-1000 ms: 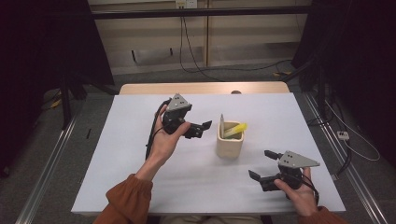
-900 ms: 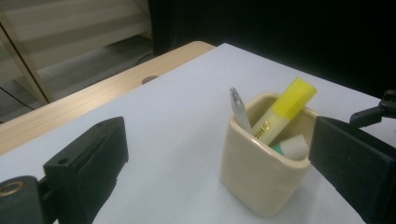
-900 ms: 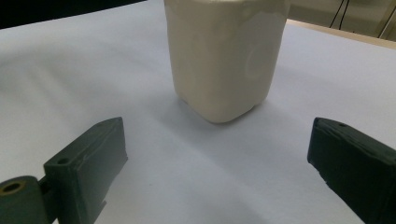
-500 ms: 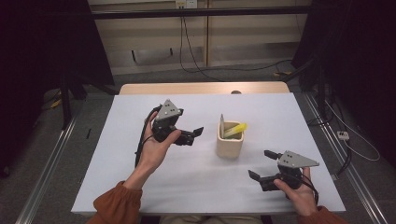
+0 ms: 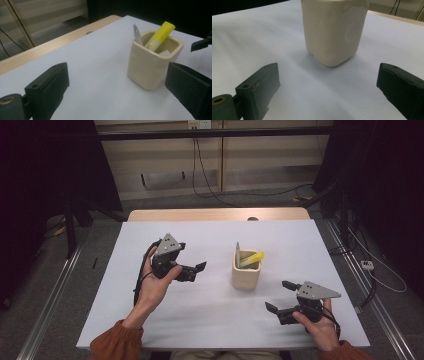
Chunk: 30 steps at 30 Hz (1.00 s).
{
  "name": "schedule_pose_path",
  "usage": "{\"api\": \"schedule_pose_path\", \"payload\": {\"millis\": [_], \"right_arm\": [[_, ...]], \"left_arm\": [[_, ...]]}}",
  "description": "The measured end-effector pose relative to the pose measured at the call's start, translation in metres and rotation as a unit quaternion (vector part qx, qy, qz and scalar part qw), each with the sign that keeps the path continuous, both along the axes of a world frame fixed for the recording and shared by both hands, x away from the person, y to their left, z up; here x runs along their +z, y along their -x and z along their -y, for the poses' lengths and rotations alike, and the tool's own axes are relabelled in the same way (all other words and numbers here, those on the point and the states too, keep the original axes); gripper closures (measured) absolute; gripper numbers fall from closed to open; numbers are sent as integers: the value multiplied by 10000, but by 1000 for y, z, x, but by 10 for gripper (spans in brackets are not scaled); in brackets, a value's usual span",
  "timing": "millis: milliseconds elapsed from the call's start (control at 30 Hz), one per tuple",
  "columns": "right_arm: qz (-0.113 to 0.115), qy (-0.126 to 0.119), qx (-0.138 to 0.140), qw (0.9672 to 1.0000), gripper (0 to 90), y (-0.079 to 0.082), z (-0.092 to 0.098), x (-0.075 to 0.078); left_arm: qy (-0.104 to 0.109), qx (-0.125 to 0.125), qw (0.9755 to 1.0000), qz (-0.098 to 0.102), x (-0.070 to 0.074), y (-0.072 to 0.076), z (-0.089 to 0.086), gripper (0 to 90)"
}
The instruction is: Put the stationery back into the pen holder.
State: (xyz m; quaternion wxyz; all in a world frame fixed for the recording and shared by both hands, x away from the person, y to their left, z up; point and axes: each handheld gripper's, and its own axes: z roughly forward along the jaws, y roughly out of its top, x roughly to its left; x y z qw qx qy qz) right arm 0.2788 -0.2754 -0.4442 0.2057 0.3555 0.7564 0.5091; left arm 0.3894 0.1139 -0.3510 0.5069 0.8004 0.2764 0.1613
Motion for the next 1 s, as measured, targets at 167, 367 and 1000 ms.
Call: {"api": "schedule_pose_path", "payload": {"millis": [167, 367, 1000], "right_arm": [[-3, 6, 1, 10000, 44, 0, 0, 0], [-10, 4, 6, 10000, 44, -1, 0, 0], [-3, 20, 41, 10000, 44, -2, -2, 0]], "left_arm": [[-28, 75, 10000, 40, -3, 4, -9, 53], [-167, 53, 9998, -1, -9, 11, -20, 53], [-154, 317, 9993, 133, -16, 40, -52, 54]]}}
